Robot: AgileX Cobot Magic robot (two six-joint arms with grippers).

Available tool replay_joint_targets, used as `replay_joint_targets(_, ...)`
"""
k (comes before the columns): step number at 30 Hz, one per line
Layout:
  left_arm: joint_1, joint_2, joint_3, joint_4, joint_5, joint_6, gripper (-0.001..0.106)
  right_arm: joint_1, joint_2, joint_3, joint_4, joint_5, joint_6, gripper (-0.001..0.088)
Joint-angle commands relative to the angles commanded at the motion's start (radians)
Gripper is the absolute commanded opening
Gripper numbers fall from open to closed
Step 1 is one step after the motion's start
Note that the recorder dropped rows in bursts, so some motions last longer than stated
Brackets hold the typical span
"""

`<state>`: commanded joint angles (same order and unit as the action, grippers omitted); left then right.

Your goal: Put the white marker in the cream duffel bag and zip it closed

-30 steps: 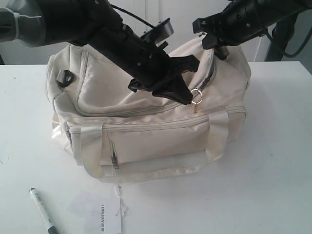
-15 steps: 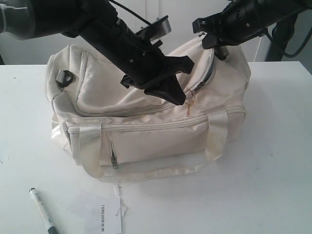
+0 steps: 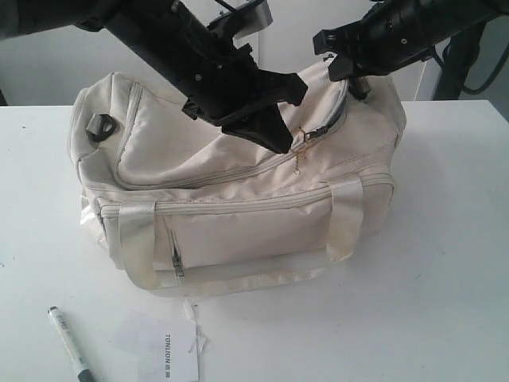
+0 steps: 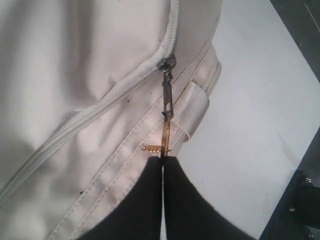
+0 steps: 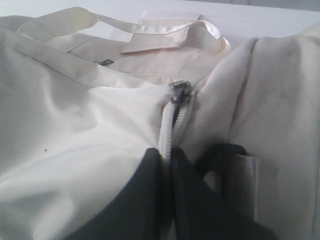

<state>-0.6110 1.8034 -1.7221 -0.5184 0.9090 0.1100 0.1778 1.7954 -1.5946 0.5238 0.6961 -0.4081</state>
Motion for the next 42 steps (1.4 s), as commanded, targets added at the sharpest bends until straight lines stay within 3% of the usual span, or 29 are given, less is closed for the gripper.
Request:
replay_joint_targets(5, 0.001, -0.001, 0.0, 0.107, 0.069, -0.01, 0.0, 0.0, 0.0, 0.0, -0.005, 0.0, 0.0, 0.0)
replay_joint_targets(21, 0.001, -0.016, 0.0, 0.148, 0.113, -0.003, 0.0, 0.0, 0.0, 0.0, -0.036, -0.016, 0.0, 0.0)
replay_joint_targets(42, 0.001, -0.048, 0.0, 0.292, 0.228, -0.003, 0.0, 0.0, 0.0, 0.0, -0.078, -0.019, 0.022, 0.0)
